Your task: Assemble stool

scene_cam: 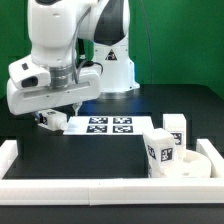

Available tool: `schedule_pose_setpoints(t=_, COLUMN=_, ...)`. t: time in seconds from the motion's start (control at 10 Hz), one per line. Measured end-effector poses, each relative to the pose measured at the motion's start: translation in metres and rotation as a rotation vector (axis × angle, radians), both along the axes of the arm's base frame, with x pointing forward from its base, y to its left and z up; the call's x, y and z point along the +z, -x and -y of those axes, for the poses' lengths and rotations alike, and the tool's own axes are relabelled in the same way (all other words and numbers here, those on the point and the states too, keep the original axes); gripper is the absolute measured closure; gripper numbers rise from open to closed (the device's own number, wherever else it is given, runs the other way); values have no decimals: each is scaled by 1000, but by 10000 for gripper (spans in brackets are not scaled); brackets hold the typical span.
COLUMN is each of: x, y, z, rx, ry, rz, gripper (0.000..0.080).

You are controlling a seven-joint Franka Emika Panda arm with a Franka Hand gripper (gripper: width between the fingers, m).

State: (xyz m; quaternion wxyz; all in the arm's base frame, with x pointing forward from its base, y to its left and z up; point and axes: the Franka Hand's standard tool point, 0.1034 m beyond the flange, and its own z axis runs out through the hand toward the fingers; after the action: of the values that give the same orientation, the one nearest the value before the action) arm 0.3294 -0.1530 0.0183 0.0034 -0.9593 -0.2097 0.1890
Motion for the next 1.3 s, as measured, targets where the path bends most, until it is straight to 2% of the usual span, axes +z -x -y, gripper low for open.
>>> schedule_pose_setpoints(t=0.3, x=0, y=0, z=2, rx=10, ry=-4, rz=3, gripper=176)
schedule_pose_setpoints(t=0.4, x=-1, y=0, z=2, rx=10, ry=-4, rz=3, gripper=350)
schedule_pose_setpoints(t=0.5, x=0, y=-1, z=2, rx=11, ry=-4, rz=4, gripper=476)
schedule_pose_setpoints(t=0.6, x=0, y=-1, z=2, rx=26, ry=-9, rz=3, gripper=476)
schedule_pose_setpoints(t=0.8, x=4, y=-2, z=-2, rx=147, ry=-66, rz=-20, gripper=476)
schedule_pose_setpoints(t=0.9, x=11, y=-23, z=-24, rx=248, ry=-107, rz=-43, gripper=476)
schedule_pose_setpoints(t=1.0, x=16, y=-40, z=-38, rx=397, ry=-160, rz=-32, gripper=476)
schedule_pose_setpoints(t=1.3, x=14, y=-38, z=-37, rx=575, ry=-231, rz=-45, gripper=476)
